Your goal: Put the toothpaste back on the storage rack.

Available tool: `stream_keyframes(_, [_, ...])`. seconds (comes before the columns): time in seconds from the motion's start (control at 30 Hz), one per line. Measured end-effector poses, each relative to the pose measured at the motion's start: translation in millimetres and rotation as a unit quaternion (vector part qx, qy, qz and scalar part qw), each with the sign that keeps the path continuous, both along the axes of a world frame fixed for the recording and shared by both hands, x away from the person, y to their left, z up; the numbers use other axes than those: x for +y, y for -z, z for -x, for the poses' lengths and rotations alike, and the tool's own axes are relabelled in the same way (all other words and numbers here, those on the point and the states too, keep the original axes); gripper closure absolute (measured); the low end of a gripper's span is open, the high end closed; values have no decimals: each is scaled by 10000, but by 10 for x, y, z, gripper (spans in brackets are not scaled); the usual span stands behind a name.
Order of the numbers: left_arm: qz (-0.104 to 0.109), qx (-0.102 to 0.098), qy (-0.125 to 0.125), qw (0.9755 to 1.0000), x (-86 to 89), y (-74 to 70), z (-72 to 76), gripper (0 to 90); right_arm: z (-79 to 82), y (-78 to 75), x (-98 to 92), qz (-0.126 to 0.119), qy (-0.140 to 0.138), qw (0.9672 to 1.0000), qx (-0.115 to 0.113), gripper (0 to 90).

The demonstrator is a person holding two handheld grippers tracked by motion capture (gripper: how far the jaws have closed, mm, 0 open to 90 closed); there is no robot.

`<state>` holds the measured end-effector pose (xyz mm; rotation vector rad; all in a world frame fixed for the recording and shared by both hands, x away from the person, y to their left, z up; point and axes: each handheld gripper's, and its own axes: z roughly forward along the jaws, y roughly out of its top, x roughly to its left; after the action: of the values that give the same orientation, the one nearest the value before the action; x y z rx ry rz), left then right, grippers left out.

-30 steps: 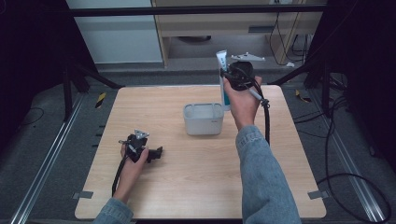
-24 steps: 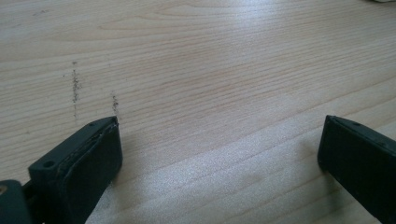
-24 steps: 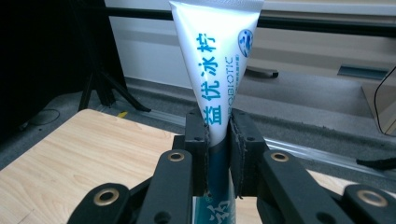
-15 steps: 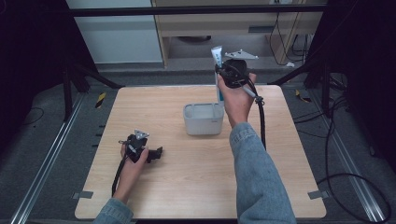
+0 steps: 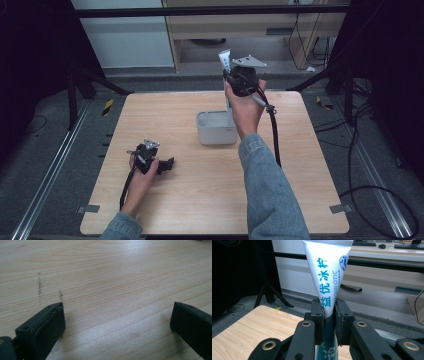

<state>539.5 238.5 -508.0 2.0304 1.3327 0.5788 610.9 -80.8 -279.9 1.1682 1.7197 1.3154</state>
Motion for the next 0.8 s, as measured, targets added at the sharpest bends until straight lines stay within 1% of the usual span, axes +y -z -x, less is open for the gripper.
stream_keyframes(0.23, [0, -1, 5, 10000, 1, 0, 0, 0, 11, 69, 101, 51, -51, 10000, 12, 791])
stream_keyframes(0.37, [0, -2, 24, 10000, 4, 0, -2, 0, 11, 100, 124, 13, -64, 10000, 12, 790])
stream_keyframes(0.47, [-2, 1, 28, 10000, 4, 0, -2, 0, 26, 120, 158, 58, -80, 9999, -25, 790])
stream_keyframes(0.57, [-1, -1, 27, 10000, 4, 0, -2, 0, 38, 144, 186, 35, -94, 9999, -20, 790])
stream_keyframes(0.8, [-4, 2, 28, 10000, 4, -1, -3, 0, 70, 205, 259, 65, -202, 9998, -15, 790])
